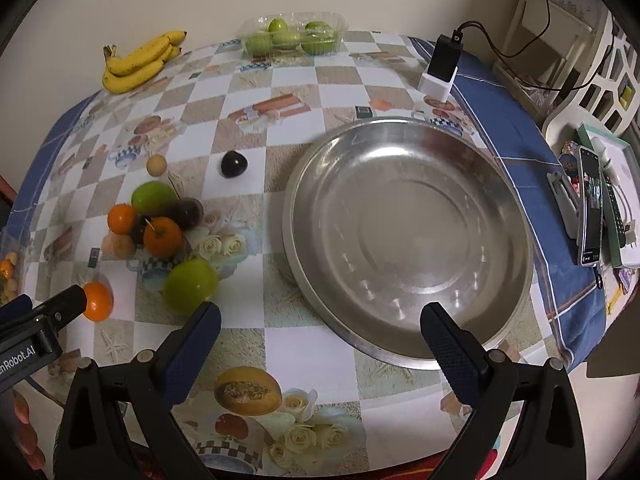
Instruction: Organize fruits
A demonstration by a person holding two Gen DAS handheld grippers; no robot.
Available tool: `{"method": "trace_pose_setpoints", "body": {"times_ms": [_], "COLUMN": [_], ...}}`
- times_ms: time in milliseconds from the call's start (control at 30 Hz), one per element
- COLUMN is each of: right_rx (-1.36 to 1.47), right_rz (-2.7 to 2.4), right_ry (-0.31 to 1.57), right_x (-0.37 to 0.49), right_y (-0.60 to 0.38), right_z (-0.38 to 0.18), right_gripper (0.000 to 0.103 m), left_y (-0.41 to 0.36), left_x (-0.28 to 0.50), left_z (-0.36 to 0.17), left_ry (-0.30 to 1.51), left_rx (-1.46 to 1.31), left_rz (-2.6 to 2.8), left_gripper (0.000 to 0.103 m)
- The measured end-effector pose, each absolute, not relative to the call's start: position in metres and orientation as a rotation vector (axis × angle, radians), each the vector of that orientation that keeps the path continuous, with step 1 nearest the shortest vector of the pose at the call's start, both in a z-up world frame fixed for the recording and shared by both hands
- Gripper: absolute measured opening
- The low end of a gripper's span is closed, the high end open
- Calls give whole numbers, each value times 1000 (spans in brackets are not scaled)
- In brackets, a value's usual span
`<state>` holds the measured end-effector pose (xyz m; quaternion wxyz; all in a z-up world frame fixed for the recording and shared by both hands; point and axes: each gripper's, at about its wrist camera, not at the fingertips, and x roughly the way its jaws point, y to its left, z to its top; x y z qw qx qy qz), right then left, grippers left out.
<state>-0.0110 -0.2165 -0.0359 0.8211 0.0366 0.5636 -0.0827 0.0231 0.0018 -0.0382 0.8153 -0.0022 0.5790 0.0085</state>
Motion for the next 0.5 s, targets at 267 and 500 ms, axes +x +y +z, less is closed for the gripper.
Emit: {"method": "trace_pose_setpoints", "body": {"times_ms": [267, 500], "right_rx": [79, 81], "right_rz": [-175, -189], "right_ry": [1195, 1178], "right_x": [-18, -15], "right_y": [-217, -220], "right_z": [-39, -37], "right_gripper": [100, 100], "left_y": [-5, -5], "left_x": [19, 21], "left_z": [-35, -31], "left_ry": [1167, 1151], "left_rx": [21, 9], "left_rz": [-18, -27], "left_gripper": [103, 103]}}
